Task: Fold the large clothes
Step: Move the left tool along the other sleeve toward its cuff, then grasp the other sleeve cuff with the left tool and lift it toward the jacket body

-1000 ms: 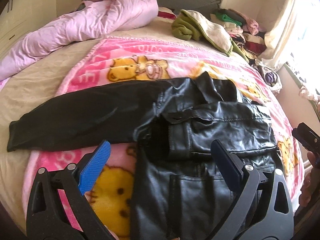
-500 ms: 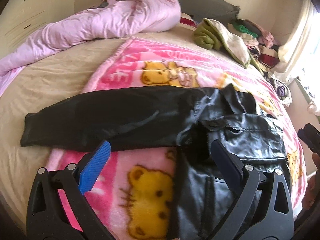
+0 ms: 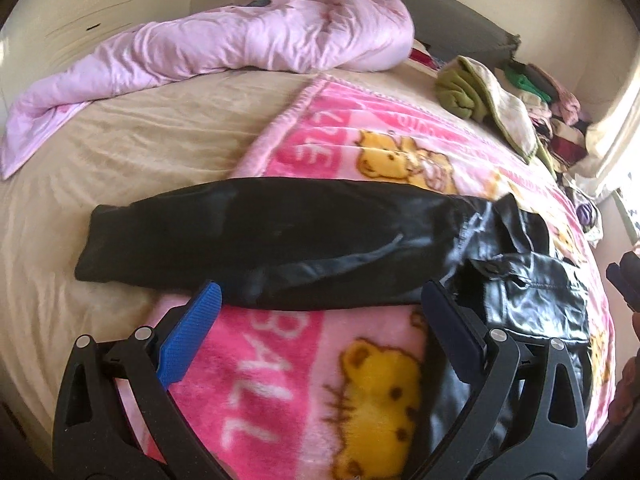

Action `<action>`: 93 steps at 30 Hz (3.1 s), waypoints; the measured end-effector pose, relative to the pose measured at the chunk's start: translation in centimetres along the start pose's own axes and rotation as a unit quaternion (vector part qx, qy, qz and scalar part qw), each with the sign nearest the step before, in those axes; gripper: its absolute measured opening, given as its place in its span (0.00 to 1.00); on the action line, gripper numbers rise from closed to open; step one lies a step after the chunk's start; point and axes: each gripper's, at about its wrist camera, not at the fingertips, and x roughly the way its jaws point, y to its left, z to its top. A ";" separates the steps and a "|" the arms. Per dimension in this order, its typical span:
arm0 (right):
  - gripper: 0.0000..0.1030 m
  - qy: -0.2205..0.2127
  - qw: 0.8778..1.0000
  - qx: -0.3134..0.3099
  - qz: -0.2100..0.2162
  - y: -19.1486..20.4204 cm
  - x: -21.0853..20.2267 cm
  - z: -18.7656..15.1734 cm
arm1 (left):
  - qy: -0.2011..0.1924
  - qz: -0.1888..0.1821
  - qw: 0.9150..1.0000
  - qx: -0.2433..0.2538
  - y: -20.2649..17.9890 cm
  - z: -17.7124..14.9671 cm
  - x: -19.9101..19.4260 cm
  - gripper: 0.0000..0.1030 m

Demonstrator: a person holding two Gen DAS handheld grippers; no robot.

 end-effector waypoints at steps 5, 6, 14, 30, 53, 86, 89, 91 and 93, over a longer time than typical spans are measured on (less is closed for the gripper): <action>0.96 0.009 1.000 -0.011 0.009 1.3 1.9 0.0 | -0.001 0.011 1.000 -0.024 2.6 0.0 0.2 0.91; 0.96 0.011 1.000 -0.014 0.008 1.6 2.2 0.0 | -0.002 0.012 0.999 -0.030 3.3 0.0 0.2 0.91; 0.96 0.036 0.999 -0.034 0.005 3.1 5.6 -0.8 | 0.005 0.029 0.997 -0.075 7.4 -0.5 1.2 0.91; 0.96 0.062 0.998 -0.022 0.012 3.2 8.1 -3.3 | 0.027 -0.015 0.975 -0.221 14.8 -2.6 5.0 0.91; 0.96 0.054 0.998 0.021 -0.022 -3.0 4.4 -5.3 | -0.048 -0.025 0.964 -0.260 13.7 0.9 4.9 0.03; 0.96 -0.062 0.977 0.177 -0.106 -17.3 -13.6 -10.1 | -0.148 -0.156 0.977 -0.007 -13.3 4.2 -7.6 0.00; 0.96 -0.069 0.974 0.188 -0.106 -18.3 -14.6 -10.7 | -0.149 -0.159 0.976 0.012 -15.1 3.9 -8.0 0.00; 0.96 -0.073 0.972 0.196 -0.106 -19.0 -15.1 -11.0 | -0.148 -0.165 0.975 0.020 -16.3 3.8 -8.1 0.00; 0.96 -0.075 0.970 0.204 -0.106 -19.5 -15.6 -11.3 | -0.147 -0.177 0.973 0.028 -17.6 3.5 -8.1 0.00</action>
